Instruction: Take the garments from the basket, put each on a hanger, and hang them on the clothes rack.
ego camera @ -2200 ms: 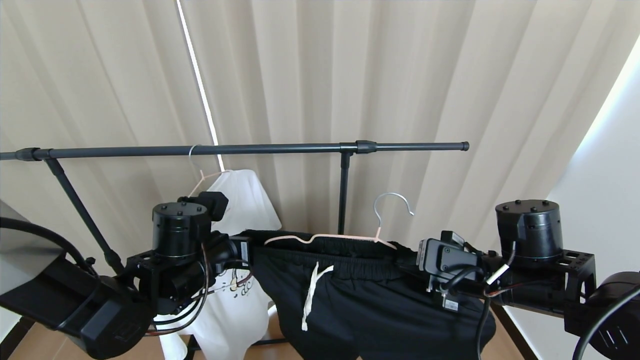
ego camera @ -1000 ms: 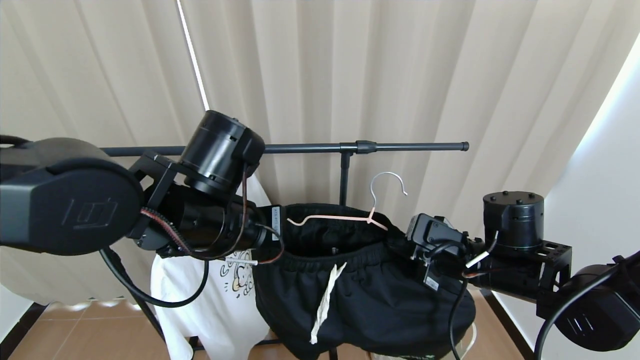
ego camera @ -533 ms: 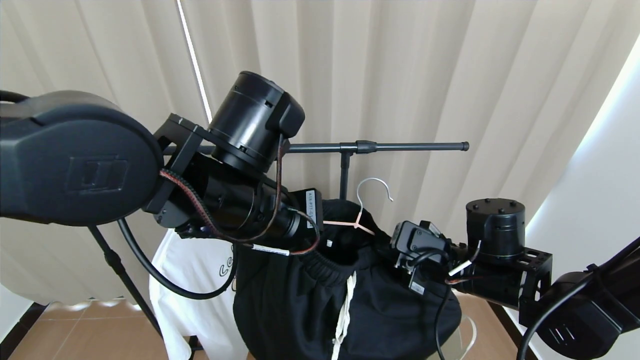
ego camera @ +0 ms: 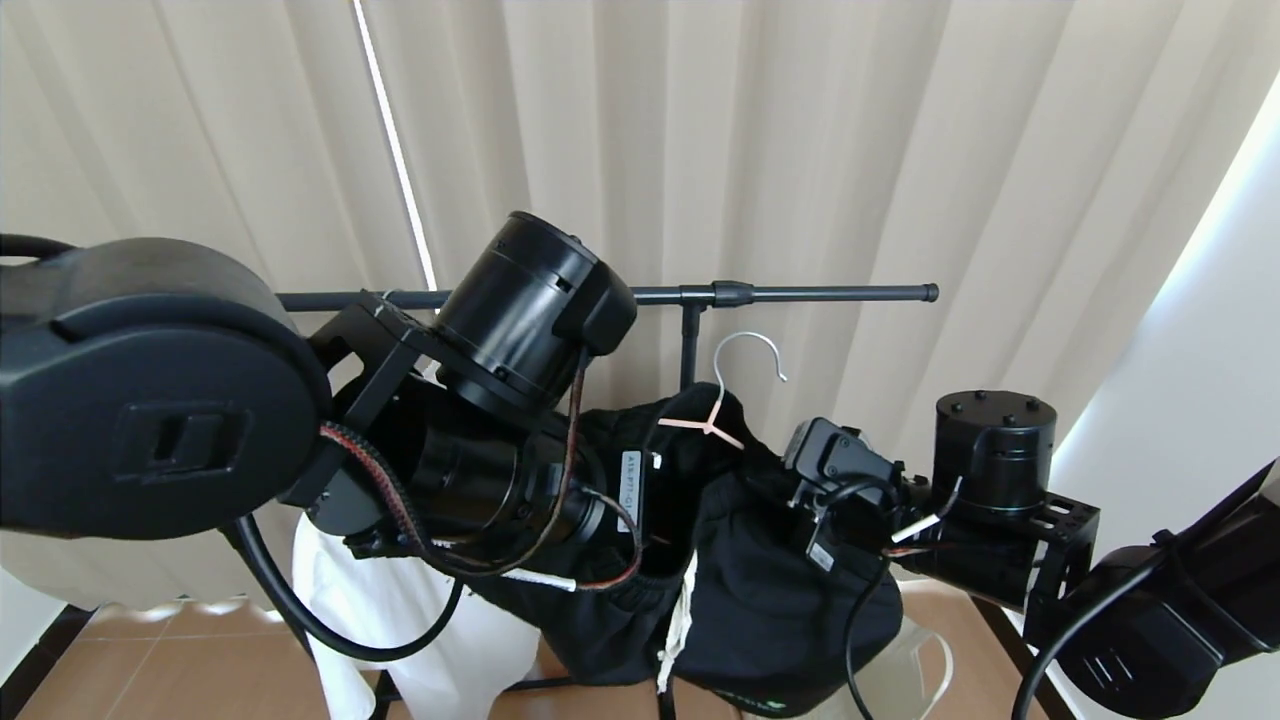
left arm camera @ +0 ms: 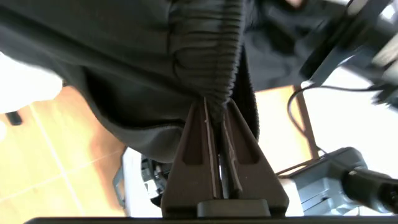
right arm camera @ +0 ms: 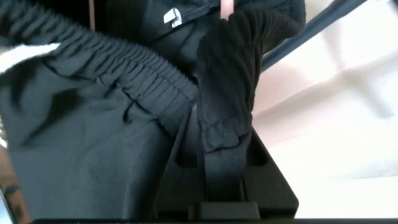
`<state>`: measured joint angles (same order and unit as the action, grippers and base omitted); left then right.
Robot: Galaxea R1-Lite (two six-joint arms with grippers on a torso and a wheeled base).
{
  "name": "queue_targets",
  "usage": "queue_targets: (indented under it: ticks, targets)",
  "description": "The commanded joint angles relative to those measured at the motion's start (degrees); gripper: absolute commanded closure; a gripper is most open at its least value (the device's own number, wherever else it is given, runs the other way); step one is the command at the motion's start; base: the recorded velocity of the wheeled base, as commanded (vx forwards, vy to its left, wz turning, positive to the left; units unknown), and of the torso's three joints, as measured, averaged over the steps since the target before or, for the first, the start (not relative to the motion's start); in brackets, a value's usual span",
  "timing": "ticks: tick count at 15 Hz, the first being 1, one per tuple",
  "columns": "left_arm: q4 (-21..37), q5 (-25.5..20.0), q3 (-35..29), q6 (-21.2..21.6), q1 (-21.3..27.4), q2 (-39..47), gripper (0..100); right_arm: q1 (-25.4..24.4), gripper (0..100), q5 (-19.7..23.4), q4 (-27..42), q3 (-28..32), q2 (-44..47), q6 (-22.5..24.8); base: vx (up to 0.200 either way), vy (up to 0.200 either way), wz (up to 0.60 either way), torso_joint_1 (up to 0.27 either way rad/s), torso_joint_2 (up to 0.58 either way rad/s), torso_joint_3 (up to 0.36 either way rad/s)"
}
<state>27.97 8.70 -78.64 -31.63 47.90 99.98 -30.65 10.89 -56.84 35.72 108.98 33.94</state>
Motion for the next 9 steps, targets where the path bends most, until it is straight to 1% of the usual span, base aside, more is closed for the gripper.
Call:
queue_targets:
  ticks: [1,3,4,5,7,9]
  targets:
    - [-0.1,1.23,0.95,0.26,1.41,0.4,100,-0.03,100,0.01,-1.08,-0.56,-1.67,-0.19,0.0,0.0,0.0,0.0,0.0,0.0]
    - [-0.1,3.51,0.95,0.17,2.2,1.54,100,-0.11,100,0.1,-1.43,-0.83,-2.37,-0.19,0.0,0.0,0.0,0.0,0.0,0.0]
    - [-1.25,6.33,0.95,-0.01,2.46,2.77,100,-0.11,100,0.1,-1.43,-1.18,-2.99,-0.19,0.0,0.0,0.0,0.0,0.0,0.0]
    - [-3.53,7.38,1.12,-0.09,2.46,3.12,100,-0.38,100,0.63,-1.51,-1.53,-3.52,-0.1,0.0,0.0,0.0,0.0,0.0,0.0]
    - [-6.7,7.91,1.47,-0.18,2.55,3.65,100,-1.35,100,0.98,-1.51,-2.32,-4.31,-0.1,0.0,0.0,0.0,0.0,0.0,0.0]
    - [-7.75,7.82,1.39,-0.27,2.82,3.82,100,-2.4,100,0.89,-1.51,-3.02,-5.01,-0.01,0.0,0.0,0.0,0.0,0.0,0.0]
